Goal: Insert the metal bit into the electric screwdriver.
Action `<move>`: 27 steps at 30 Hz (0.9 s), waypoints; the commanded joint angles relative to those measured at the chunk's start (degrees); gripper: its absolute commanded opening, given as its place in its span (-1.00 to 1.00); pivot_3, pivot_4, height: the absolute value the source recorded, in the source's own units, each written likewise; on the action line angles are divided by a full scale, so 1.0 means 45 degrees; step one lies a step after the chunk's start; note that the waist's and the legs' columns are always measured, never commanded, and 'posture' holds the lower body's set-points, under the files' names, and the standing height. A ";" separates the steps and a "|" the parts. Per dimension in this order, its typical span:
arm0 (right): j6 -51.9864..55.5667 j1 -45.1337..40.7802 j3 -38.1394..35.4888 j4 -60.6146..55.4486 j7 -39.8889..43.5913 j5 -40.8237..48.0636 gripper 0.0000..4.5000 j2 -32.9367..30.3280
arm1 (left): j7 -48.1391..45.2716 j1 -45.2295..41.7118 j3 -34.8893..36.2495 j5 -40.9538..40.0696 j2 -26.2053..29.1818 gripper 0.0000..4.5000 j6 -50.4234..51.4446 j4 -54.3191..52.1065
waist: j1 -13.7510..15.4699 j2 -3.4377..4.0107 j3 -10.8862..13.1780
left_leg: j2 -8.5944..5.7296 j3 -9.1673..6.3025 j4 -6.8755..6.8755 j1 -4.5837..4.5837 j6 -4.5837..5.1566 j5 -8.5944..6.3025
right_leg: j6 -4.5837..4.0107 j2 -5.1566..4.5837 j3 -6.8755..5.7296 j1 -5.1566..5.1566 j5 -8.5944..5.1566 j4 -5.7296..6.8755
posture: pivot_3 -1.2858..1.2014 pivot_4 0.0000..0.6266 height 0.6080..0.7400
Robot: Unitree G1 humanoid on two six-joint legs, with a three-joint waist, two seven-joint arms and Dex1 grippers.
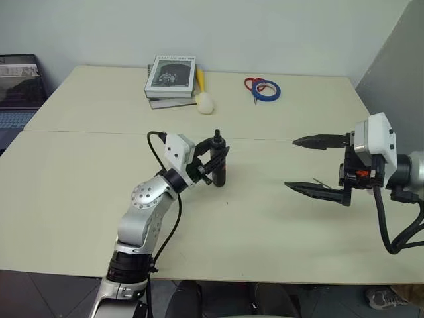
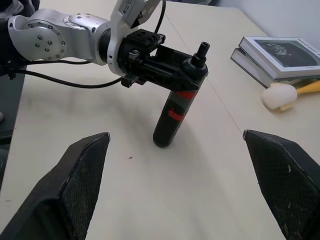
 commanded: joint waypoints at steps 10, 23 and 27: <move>0.1724 -0.1074 0.2557 0.2427 0.0511 -0.2597 1.00 -0.2281 | 0.0371 -0.0020 -0.0555 0.0649 -0.0037 -0.27 -0.0104 -0.0601 | 0.0006 0.0003 -0.0001 | -0.0001 0.0008 -0.0001 0.0003 0.0000 0.0000 | -0.0003 -0.0004 0.0001 -0.0001 -0.0002 -0.0004 | 0.03 -0.52 1.00; 0.2720 -0.4929 0.8498 0.8398 0.2621 -0.7505 1.00 -0.1542 | 0.0930 0.0162 -0.1587 0.1647 -0.0629 -0.27 -0.0687 -0.0642 | 0.0035 0.0011 0.0000 | -0.0003 0.0020 -0.0008 -0.0009 -0.0002 -0.0001 | -0.0002 -0.0012 0.0004 -0.0012 -0.0003 -0.0023 | 0.03 -0.52 1.00; 0.2519 -0.5505 0.9057 0.9521 0.3195 -0.8457 1.00 -0.1184 | 0.0959 0.0157 -0.1647 0.1805 -0.0725 -0.27 -0.0911 -0.0482 | 0.0039 0.0014 0.0002 | -0.0004 0.0019 -0.0008 -0.0013 -0.0003 -0.0001 | -0.0001 -0.0013 0.0002 -0.0014 -0.0003 -0.0027 | 0.03 -0.52 1.00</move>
